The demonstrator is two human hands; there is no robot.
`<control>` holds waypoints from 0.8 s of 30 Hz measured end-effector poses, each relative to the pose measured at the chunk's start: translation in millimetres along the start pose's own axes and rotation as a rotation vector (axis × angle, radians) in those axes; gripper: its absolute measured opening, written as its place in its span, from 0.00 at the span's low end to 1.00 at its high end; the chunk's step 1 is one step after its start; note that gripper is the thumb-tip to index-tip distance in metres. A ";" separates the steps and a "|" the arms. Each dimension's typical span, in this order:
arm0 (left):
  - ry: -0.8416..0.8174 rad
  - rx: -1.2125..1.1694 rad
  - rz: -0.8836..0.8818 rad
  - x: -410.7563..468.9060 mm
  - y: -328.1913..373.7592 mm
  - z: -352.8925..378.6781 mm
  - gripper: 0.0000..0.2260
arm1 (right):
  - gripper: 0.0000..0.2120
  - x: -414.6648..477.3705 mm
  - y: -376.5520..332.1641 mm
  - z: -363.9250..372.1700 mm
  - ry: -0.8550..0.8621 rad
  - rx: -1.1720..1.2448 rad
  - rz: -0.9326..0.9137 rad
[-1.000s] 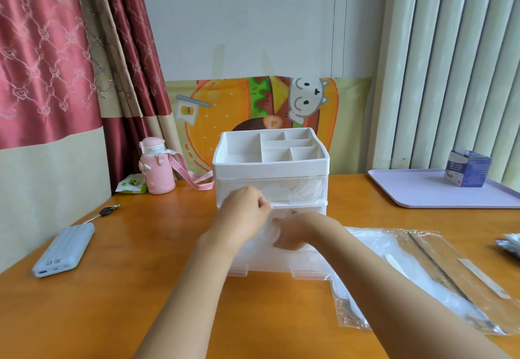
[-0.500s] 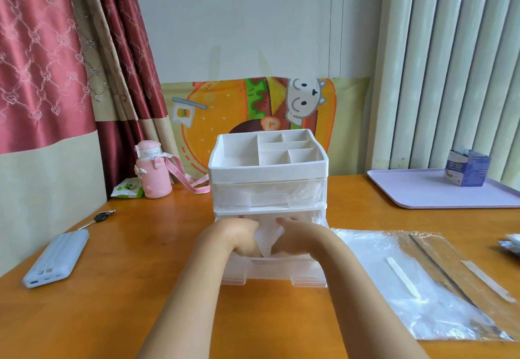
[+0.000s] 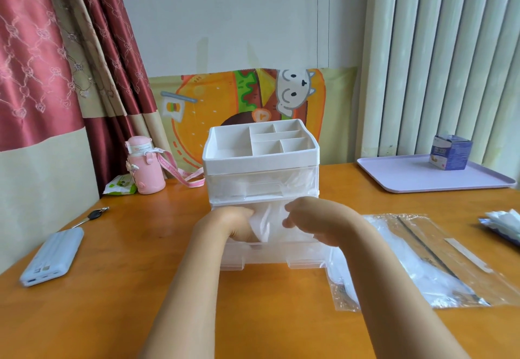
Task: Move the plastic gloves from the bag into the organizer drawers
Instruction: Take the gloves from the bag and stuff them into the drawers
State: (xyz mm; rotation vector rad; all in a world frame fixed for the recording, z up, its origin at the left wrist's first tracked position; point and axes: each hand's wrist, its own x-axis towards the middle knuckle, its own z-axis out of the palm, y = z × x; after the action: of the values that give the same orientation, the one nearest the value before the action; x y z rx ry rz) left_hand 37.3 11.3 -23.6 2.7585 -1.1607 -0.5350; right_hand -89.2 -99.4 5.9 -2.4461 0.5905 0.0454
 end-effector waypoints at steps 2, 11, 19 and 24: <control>0.032 0.002 -0.035 -3.2 -2.1 0.3 0.26 | 0.18 -5.3 -4.8 7.7 0.004 0.019 0.023; 0.169 -0.039 -0.128 -29.3 3.7 -7.7 0.31 | 0.17 -16.5 -9.4 -24.1 -0.017 -0.047 0.033; 0.345 -0.180 0.199 -67.5 58.7 4.6 0.20 | 0.08 -41.3 47.9 -65.7 0.131 0.106 -0.272; 0.289 -0.180 0.267 -51.7 73.3 23.9 0.10 | 0.07 -41.1 99.1 -71.5 0.189 0.128 -0.267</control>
State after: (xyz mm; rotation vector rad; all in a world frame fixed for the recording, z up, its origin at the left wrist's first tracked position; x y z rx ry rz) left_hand -54.1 -2.6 -14.8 2.3801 -1.3058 -0.1921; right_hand -175.7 -194.6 15.3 -2.3980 0.3301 -0.3249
